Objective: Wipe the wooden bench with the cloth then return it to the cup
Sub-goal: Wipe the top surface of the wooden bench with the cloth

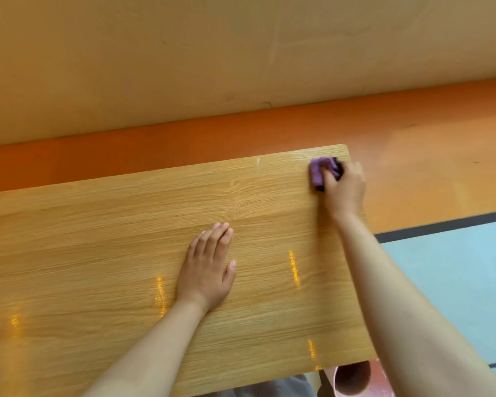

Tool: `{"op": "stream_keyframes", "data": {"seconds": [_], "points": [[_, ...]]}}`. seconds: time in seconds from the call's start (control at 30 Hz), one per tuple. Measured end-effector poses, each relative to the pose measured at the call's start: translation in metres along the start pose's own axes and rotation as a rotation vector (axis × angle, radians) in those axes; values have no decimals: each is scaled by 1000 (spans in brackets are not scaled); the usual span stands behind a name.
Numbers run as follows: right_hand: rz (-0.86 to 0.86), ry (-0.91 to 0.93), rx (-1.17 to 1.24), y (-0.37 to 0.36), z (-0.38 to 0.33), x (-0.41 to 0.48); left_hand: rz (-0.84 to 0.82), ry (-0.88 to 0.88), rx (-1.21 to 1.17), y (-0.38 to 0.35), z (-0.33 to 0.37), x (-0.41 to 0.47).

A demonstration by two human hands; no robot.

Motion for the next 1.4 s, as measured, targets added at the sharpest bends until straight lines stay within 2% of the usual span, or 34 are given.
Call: {"op": "stream_keyframes", "data": {"seconds": [0.13,0.3,0.4,0.63,0.9,1.13,1.4], "points": [[29,-53,3,-6,-5,-1,4,2,-4,0,-2,1],[-221,128,41,-75,-69,-47,14,-1,14,3,-1,1],[-284,195,49,-82,-80,-44,8,2,15,3,0,2],[-72,71,2,-11,-20,45,4,1,23,0,-2,1],[-94,-2,-29,14,2,85,15,-3,11,0,-2,2],[-138,-87,13,21,17,80,11,3,13,-1,-2,0],[-172,-118,55,57,71,6,44,-8,24,-1,0,-1]]}}
Point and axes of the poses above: each hand's wrist, its own x-axis towards the middle knuckle, its own y-axis out of the back of the hand, z = x × y, the point moved 6 cm from there along x, towards the middle knuckle, and after that the axes turned 12 degrees about -y, right-handed, at the moved point
